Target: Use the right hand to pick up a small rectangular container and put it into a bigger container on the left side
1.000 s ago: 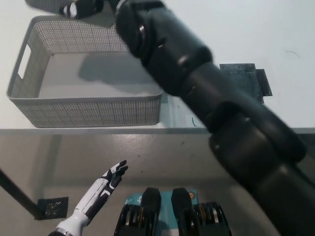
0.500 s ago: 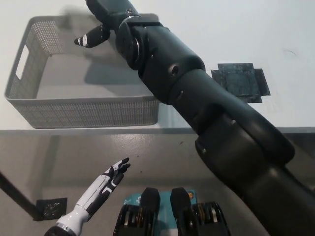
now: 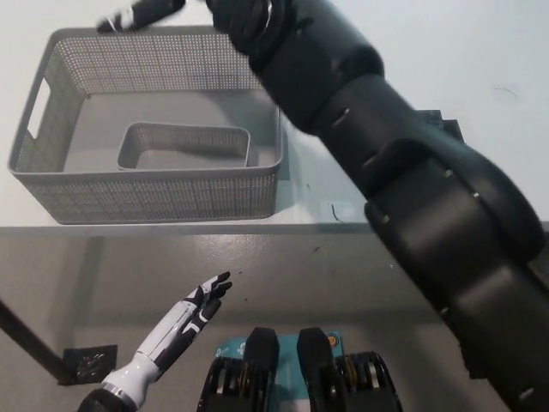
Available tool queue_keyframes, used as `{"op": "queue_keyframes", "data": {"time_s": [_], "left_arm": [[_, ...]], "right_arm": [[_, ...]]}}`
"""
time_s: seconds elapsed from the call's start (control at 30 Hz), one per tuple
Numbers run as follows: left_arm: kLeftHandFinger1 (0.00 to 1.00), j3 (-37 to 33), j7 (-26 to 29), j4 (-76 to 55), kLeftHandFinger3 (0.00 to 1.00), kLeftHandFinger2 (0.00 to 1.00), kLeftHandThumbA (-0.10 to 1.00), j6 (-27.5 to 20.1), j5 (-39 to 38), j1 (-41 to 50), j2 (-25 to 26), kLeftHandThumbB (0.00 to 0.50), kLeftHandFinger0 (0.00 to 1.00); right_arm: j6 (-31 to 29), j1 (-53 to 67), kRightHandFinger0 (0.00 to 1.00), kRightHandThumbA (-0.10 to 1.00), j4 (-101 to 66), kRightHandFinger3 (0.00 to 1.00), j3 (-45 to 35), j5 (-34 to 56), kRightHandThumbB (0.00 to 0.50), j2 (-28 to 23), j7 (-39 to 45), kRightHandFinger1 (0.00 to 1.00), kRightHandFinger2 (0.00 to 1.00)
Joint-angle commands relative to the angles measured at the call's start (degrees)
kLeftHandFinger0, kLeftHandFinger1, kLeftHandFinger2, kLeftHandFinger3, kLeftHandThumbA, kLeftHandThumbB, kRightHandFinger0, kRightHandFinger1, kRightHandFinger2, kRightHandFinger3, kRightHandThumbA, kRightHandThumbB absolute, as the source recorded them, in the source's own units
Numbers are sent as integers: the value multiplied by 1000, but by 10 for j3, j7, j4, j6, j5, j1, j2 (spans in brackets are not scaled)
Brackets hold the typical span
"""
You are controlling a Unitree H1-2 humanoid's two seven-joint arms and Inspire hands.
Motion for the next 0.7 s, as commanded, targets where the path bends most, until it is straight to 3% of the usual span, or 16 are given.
{"op": "queue_keyframes", "data": {"time_s": [0.0,0.07,0.23,0.3,0.37,0.4,0.5,0.6,0.67], "left_arm": [[1000,0,-8,-8,1000,1000,1000,-4,-2,-10,8,317,1000],[1000,1,-8,-10,1000,1000,1000,-4,-3,-11,10,316,1000],[1000,2,-9,-4,1000,1000,1000,-6,-3,-14,14,319,1000],[1000,2,-9,-2,1000,1000,1000,-7,-3,-14,13,318,1000],[1000,3,-7,-1,1000,1000,1000,-10,-2,-12,15,314,1000],[1000,3,-6,-3,1000,1000,1000,-9,1,-12,17,311,1000],[1000,3,-7,5,1000,1000,1000,-10,-1,-18,13,302,1000],[1000,1,-7,12,1000,1000,1000,-10,-2,-22,9,308,1000],[1000,-1,-6,20,1000,1000,1000,-15,-1,-24,6,307,1000]], "right_arm": [[-57,-39,1000,1000,-124,1000,-68,97,465,-60,20,1000,1000],[-34,-15,1000,1000,-223,1000,-95,121,431,-87,37,1000,1000],[57,65,1000,1000,-511,1000,-133,86,416,-201,43,1000,1000],[67,109,1000,1000,-607,1000,-157,82,423,-242,49,1000,1000],[63,156,1000,1000,-677,1000,-182,96,383,-270,55,1000,1000],[68,202,1000,1000,-742,1000,-206,104,388,-290,57,1000,1000],[70,277,1000,1000,-834,1000,-254,137,438,-307,47,1000,1000],[79,420,1000,1000,-998,1000,-298,186,363,-309,46,1000,1000],[63,493,1000,1000,-1054,1000,-304,210,388,-301,35,1000,1000]]}}
